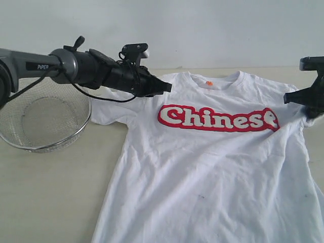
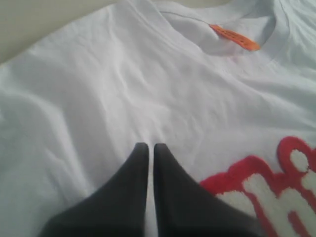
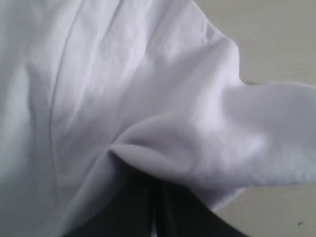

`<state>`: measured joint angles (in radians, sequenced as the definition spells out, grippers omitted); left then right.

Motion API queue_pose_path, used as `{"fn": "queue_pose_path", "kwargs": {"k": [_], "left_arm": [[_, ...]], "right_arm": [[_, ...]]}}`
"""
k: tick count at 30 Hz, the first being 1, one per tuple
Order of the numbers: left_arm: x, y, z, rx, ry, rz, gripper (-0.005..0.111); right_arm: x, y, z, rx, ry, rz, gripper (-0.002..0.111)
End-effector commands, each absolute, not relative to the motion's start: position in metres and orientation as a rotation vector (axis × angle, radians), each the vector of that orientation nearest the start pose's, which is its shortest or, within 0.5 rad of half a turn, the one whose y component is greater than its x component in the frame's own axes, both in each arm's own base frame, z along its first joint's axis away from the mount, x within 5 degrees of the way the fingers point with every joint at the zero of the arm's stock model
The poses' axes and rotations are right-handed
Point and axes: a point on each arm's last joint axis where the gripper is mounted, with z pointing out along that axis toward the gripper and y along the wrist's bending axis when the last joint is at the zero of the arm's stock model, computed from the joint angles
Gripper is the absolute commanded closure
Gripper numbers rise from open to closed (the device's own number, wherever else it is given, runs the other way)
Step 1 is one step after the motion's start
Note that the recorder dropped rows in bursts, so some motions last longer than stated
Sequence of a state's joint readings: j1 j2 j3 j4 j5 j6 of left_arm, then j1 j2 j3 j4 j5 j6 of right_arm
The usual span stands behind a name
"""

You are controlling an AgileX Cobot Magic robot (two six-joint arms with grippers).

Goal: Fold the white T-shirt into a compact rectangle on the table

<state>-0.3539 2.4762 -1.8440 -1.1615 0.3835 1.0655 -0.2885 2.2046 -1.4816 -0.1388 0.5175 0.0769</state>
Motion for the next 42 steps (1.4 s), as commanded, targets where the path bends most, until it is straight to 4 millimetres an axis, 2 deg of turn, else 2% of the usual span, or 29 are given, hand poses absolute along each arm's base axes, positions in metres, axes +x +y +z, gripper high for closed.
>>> {"fn": "queue_pose_path", "kwargs": {"k": [1,9,15,18,23,28,32,37,40,42], "left_arm": [[0.493,-0.221,0.085,0.521,2.264,-0.65,0.102],[0.494,-0.215,0.079,0.496,2.315,-0.567,0.102],[0.495,-0.21,0.076,0.455,2.357,-0.531,0.102],[0.497,-0.203,0.075,0.426,2.381,-0.499,0.102],[0.502,-0.185,0.073,0.296,2.43,-0.51,0.102],[0.502,-0.186,0.075,0.362,2.41,-0.494,0.102],[0.503,-0.197,0.095,0.492,2.356,-0.502,0.102],[0.508,-0.2,0.145,0.494,2.235,-0.488,0.102],[0.506,-0.195,0.172,0.544,2.2,-0.461,0.102],[0.5,-0.191,0.187,0.605,2.211,-0.453,0.102]], "right_arm": [[0.424,-0.134,0.098,0.361,2.788,-0.182,0.109],[0.4,-0.132,0.099,0.385,3.053,-0.213,0.109],[0.391,-0.136,0.102,0.388,3.133,-0.306,0.109],[0.39,-0.14,0.109,0.373,3.117,-0.386,0.109],[0.394,-0.142,0.13,0.352,3.029,-0.405,0.109],[0.41,-0.143,0.15,0.203,2.823,-0.398,0.109],[0.408,-0.143,0.173,0.191,2.8,-0.419,0.109],[0.399,-0.144,0.213,0.231,2.723,-0.442,0.109],[0.391,-0.154,0.234,0.334,2.646,-0.439,0.109],[0.383,-0.166,0.24,0.403,2.632,-0.43,0.109]]}}
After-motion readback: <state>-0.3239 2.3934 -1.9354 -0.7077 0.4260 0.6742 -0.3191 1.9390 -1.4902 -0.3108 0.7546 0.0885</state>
